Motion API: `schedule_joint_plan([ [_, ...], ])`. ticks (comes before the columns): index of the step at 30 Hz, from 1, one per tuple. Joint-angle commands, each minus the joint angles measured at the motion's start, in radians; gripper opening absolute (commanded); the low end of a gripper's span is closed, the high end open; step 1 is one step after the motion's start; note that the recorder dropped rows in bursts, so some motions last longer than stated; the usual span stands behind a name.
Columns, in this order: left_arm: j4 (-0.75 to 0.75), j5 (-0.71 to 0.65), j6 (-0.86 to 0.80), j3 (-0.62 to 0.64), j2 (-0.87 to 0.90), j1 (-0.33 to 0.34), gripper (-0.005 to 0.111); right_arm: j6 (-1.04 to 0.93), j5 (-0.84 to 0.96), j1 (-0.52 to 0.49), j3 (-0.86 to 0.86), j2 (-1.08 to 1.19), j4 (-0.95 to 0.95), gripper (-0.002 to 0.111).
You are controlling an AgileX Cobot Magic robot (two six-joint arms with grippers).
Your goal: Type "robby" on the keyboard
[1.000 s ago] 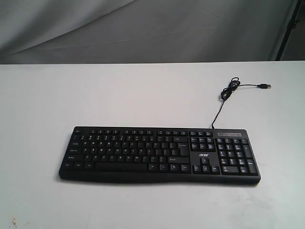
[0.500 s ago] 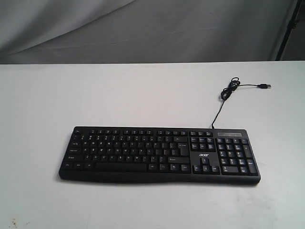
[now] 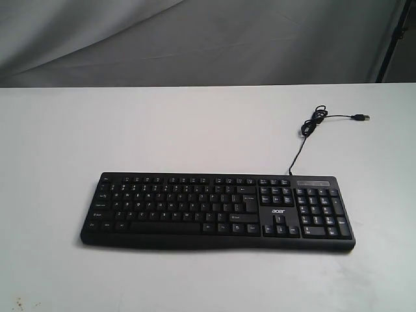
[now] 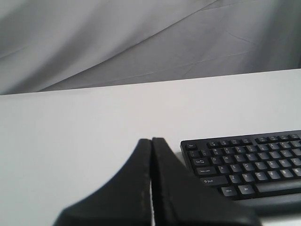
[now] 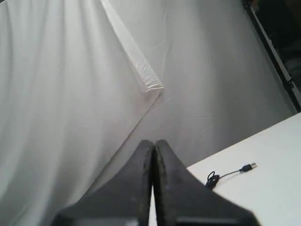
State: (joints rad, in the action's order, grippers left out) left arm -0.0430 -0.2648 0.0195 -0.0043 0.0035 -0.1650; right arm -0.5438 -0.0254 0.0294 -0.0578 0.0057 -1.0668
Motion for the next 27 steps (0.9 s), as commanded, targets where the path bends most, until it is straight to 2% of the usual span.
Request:
schedule_joint_plan([
  [1,-0.005,0.005,0.003,0.004,-0.003,-0.006,0.0,0.243,-0.04,-0.009,0.058,-0.006,0.017,0.0],
  [4,-0.005,0.005,0.003,0.004,-0.003,-0.006,0.0,0.273,0.01,-0.009,0.058,-0.006,0.159,0.0],
  [8,-0.005,0.005,0.003,0.004,-0.003,-0.006,0.0,0.273,0.187,-0.009,0.058,-0.006,0.612,0.0],
  [12,-0.005,0.005,0.003,0.004,-0.003,-0.006,0.0,0.293,0.273,-0.009,0.058,-0.006,0.848,0.0],
  [14,-0.005,0.005,0.003,0.004,-0.003,-0.006,0.0,0.306,0.276,-0.009,0.058,-0.006,0.839,0.0],
  [19,-0.005,0.005,0.003,0.004,-0.003,-0.006,0.0,0.418,0.227,-0.009,0.058,-0.006,0.642,0.0],
  [27,-0.005,0.005,0.003,0.004,-0.003,-0.006,0.0,0.482,0.225,-0.009,0.058,-0.006,0.638,0.0],
])
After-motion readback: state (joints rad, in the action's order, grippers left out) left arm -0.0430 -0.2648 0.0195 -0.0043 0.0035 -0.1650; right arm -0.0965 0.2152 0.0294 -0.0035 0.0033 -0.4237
